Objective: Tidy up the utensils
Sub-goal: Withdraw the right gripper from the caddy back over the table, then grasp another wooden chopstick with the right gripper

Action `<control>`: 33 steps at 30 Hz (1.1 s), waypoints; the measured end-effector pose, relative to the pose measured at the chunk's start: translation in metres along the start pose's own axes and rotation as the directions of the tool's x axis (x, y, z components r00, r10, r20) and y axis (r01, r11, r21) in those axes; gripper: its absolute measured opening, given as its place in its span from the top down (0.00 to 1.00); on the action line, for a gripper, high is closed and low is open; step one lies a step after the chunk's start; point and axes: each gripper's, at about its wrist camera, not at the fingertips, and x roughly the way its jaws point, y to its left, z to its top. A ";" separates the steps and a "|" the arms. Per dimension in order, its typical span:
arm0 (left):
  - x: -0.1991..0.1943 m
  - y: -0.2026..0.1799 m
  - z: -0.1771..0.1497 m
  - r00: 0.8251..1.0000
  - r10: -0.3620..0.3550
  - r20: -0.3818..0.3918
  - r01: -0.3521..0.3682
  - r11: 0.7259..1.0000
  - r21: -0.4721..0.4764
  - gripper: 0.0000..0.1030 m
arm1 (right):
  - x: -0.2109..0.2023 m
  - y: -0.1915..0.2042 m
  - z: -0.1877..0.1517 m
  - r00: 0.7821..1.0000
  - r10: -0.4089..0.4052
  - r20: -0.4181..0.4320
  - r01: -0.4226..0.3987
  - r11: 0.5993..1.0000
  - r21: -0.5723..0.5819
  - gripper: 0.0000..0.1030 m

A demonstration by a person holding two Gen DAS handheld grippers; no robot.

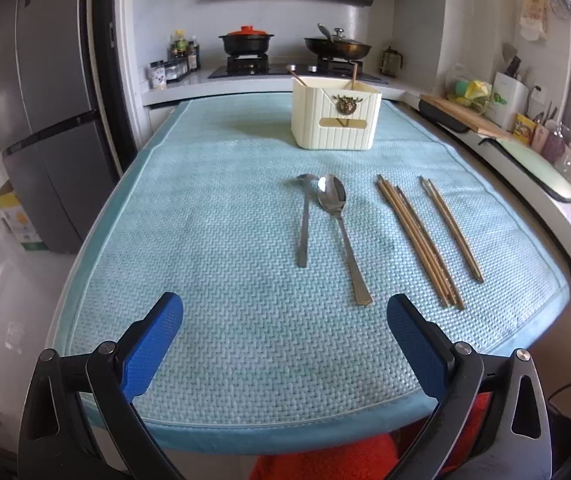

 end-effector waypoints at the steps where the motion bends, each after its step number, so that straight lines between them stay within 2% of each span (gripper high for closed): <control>1: 0.000 0.002 0.001 1.000 -0.011 -0.003 0.011 1.000 -0.009 0.01 | 0.000 0.001 0.000 1.000 0.004 0.001 -0.004 1.000 -0.003 0.42; 8: 0.002 0.011 0.008 1.000 -0.015 0.005 0.015 1.000 -0.028 0.01 | 0.012 0.007 0.002 0.999 0.040 -0.019 -0.040 0.999 -0.001 0.42; 15: 0.020 0.022 0.013 1.000 0.001 -0.004 -0.001 0.999 -0.043 0.01 | 0.031 0.006 -0.001 0.996 0.028 -0.084 -0.028 1.000 -0.005 0.42; 29: 0.053 0.033 0.026 0.999 -0.020 -0.038 0.017 0.998 -0.059 0.01 | 0.067 -0.013 0.006 0.980 0.016 -0.198 -0.001 0.997 0.075 0.42; 31: 0.055 0.035 0.027 0.999 -0.022 -0.040 0.019 0.998 -0.062 0.01 | 0.071 -0.018 0.008 0.978 0.021 -0.209 -0.002 0.996 0.092 0.47; 33: 0.057 0.036 0.027 0.999 -0.021 -0.044 0.018 0.998 -0.067 0.01 | 0.078 -0.022 0.011 0.973 0.033 -0.229 -0.008 0.994 0.109 0.56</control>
